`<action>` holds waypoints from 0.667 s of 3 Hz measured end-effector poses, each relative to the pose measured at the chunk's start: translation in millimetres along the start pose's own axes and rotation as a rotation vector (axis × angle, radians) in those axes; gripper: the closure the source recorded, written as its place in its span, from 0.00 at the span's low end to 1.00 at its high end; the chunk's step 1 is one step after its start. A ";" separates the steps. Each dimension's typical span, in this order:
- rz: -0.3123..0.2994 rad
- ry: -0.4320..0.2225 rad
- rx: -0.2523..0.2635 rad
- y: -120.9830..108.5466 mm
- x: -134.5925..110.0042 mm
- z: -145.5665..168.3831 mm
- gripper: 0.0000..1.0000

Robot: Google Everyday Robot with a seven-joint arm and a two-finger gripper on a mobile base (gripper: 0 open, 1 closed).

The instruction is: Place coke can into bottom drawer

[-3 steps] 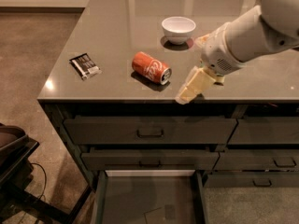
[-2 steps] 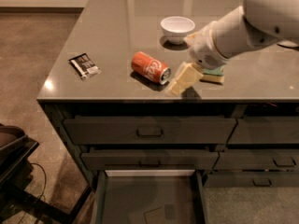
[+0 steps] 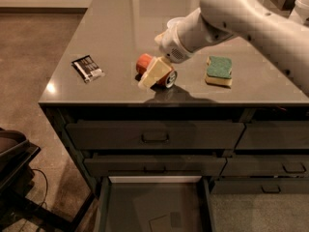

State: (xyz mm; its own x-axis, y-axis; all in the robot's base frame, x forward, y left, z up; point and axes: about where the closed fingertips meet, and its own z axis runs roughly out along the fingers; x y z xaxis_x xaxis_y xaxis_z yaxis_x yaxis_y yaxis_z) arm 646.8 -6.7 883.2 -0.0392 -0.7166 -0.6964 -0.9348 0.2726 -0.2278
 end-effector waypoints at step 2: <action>0.018 0.008 0.013 -1.5 4.0 3.5 0.00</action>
Offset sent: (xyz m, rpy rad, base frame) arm 0.0063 -0.0095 -0.0073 -0.0026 0.0026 -0.0647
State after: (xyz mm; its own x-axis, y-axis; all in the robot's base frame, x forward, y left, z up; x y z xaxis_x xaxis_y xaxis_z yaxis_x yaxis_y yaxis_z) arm 649.3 -7.7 878.4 -0.0586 -0.7164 -0.6953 -0.9293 0.2935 -0.2241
